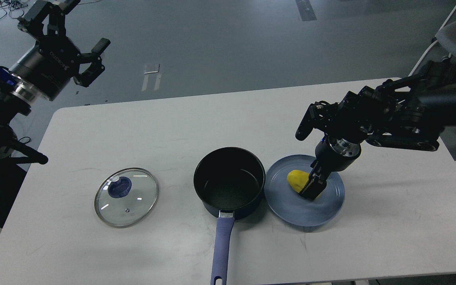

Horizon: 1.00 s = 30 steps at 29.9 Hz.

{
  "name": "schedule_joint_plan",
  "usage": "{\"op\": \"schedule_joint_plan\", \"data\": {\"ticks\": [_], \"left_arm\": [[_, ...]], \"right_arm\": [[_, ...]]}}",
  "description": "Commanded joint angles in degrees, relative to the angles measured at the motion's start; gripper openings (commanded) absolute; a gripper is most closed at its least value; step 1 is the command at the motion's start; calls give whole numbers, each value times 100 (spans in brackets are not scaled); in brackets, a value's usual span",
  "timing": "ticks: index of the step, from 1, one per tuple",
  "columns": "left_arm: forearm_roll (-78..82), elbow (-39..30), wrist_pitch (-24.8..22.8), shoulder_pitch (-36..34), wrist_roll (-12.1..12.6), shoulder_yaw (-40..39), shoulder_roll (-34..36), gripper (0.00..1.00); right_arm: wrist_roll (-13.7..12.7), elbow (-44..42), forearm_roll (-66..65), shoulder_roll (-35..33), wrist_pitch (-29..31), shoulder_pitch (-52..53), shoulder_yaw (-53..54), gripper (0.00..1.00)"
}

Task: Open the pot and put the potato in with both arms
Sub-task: 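Lower the right gripper onto the yellow potato on the plate and grasp it, then lift the potato and carry it over the open pot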

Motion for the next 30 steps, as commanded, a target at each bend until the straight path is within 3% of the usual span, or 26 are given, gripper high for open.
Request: {"op": "schedule_joint_plan", "data": {"ticks": [1,5,11,22,30], "left_arm": [[-3,0,-3,0,0,-1,-6,98],[-3,0,-3,0,0,-18,-6,98],[-3,0,-3,0,0,-18,2,98],[-3,0,-73,-35,9,-18,11,98],[-3,0,-100,-35,9,-9,29,98]], "right_arm": [[1,-34,16,66,1,-50,-1,88],[1,-105,16,93,1,-129,8,59],[1,-96,16,58,1,-24,17,33],[1,606,95,-680,1,1205,403,34],[1,300,1026,39,1,1409,773,34]]}}
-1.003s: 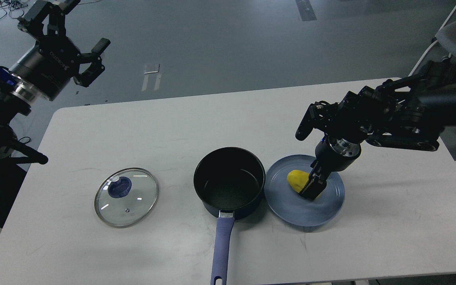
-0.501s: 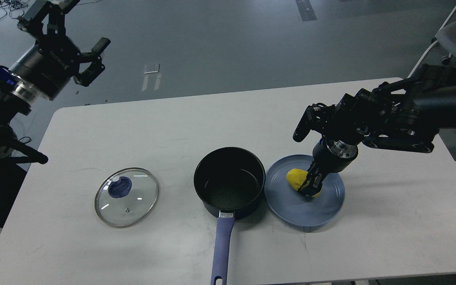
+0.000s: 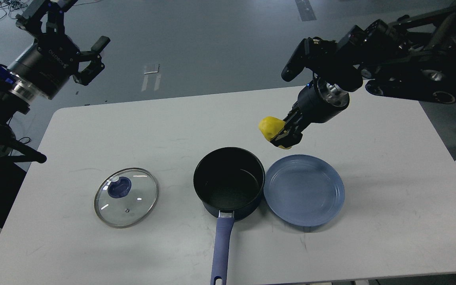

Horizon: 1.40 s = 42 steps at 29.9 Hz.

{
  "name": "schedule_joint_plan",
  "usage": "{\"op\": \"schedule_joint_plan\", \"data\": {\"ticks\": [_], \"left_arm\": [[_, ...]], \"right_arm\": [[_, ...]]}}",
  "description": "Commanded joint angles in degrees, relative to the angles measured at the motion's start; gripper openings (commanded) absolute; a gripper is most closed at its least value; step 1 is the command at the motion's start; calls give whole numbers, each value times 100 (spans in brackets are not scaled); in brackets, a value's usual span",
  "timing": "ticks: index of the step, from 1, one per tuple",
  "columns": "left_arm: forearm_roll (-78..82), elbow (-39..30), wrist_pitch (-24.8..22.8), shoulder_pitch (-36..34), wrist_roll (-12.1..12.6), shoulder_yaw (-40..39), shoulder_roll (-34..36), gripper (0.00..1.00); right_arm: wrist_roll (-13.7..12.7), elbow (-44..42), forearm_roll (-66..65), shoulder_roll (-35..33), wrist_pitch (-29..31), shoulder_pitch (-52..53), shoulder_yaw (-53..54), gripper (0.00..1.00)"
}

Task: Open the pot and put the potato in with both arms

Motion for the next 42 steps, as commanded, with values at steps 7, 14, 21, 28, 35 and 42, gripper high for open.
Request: {"op": "schedule_joint_plan", "data": {"ticks": [7,14,21,28,35,42], "left_arm": [[0,0,1,-1,-4,-1,-33,98],[0,-9,1,8,4,-1,-34,98],[0,0,1,8,4,-1,-34,98],[0,-9,1,17,4,-1,-34,98],[0,-9,-69,17,4,-1,10,98],[-8,-88,-69,17,4,-1,28,98]], "right_arm": [[0,-541,329,1410,-6,-323,-184,36],[0,-858,364,1834,-50,-597,-211,36],[0,-999,364,1834,-50,-737,-299,37],[0,-1131,364,1834,-50,-799,-308,40],[0,-1289,364,1834,-50,-869,-466,43],[0,-1254,742,1834,-76,-913,-466,43]]}}
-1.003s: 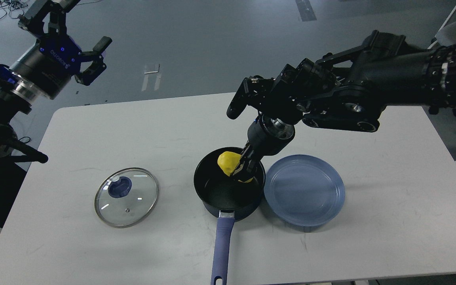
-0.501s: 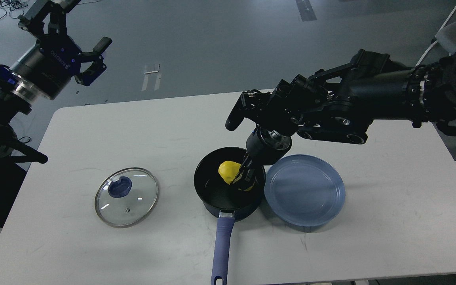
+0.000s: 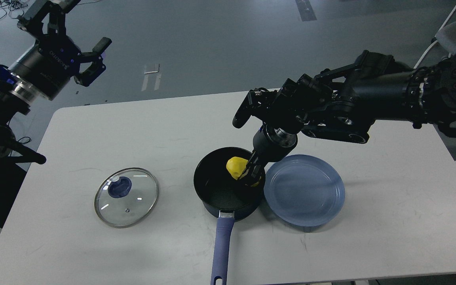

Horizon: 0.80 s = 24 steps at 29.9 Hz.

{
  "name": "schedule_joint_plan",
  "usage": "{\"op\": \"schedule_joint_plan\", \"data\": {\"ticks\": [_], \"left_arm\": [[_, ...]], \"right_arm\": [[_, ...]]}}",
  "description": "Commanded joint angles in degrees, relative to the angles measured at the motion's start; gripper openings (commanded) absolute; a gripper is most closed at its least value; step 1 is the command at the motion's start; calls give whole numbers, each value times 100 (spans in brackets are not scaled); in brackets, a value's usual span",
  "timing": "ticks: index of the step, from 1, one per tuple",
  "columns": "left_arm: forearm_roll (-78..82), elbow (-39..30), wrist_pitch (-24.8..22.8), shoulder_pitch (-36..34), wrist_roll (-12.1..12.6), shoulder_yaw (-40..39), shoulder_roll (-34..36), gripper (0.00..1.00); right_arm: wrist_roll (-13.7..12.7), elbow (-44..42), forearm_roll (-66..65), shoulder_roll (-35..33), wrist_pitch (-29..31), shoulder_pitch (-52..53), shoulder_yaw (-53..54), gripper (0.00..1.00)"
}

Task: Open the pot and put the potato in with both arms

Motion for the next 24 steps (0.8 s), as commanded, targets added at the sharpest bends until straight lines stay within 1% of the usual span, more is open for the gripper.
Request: {"op": "schedule_joint_plan", "data": {"ticks": [1,10,11,12,13,14,15,17,19,20,22,24], "left_arm": [[-7,-22,-1,0,0,0,9,98],[-7,-22,-1,0,0,0,62,98],[-7,-31,-1,0,-9,0,70,98],[-7,-31,-1,0,0,0,79,98],[-7,-31,-1,0,0,0,79,98],[-7,-31,-1,0,0,0,79,98],[-7,-49,-1,0,0,0,88,98],[-7,-58,-1,0,0,0,88,98],[-7,-58,-1,0,0,0,88,98],[-7,-58,-1,0,0,0,88,98],[-7,-58,-1,0,0,0,88,98],[-7,-58,-1,0,0,0,88,98]], "right_arm": [[0,35,399,0,-31,-9,8,43],[0,-9,498,0,-101,-9,-27,43],[0,-18,498,0,-101,-17,-27,45],[0,-27,506,0,-110,-17,-27,48],[0,-27,524,0,-118,-17,-27,56],[0,-27,524,0,-119,-17,-27,56],[0,-27,533,0,-119,-17,-18,64],[0,-27,533,0,-119,-17,-27,75],[0,-18,542,0,-101,-17,-27,79],[0,-18,542,0,-101,-17,-27,79],[0,-18,629,0,-92,-17,-18,87],[0,-18,691,0,-84,-17,-18,93]]}}
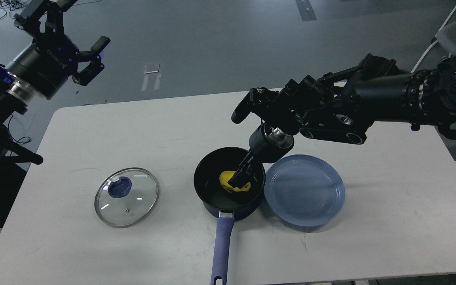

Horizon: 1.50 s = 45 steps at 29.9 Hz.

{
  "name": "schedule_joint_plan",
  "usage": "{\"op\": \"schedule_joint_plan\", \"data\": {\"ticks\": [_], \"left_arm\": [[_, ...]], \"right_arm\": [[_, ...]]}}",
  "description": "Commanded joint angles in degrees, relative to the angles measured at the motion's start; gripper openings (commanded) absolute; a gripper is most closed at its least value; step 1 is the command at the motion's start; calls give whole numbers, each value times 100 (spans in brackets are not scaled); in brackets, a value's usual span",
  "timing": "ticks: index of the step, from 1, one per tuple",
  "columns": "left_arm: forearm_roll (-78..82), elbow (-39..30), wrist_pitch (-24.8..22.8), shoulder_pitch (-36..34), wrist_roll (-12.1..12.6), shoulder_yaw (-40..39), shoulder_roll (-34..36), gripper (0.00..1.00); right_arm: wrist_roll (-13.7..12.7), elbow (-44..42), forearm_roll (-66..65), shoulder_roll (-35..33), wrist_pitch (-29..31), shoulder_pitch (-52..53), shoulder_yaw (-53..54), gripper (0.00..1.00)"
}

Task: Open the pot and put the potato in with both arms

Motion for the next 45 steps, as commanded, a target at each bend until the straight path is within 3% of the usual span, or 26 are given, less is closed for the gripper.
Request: {"op": "schedule_joint_plan", "data": {"ticks": [1,7,16,18,21,32,45], "left_arm": [[0,0,0,0,0,0,1,98],[0,0,0,9,0,0,-8,98],[0,9,-9,70,0,9,-96,98],[0,18,-9,88,0,9,-174,98],[-17,35,-26,166,-9,0,-245,98],[-184,193,-172,843,0,-246,-860,98],[-184,528,-172,1581,-79,-492,-1141,98]], "right_arm": [[0,4,95,0,19,9,26,94],[0,-22,340,0,10,106,342,99],[0,-22,1921,-1774,-34,-544,1615,99],[0,-40,2552,-2318,-95,-1095,2430,99],[0,-180,3317,-2619,-96,-2026,3493,99],[0,-488,5181,-2663,-43,-4533,5912,99],[0,-269,5553,-2690,164,-5431,6275,99]]}}
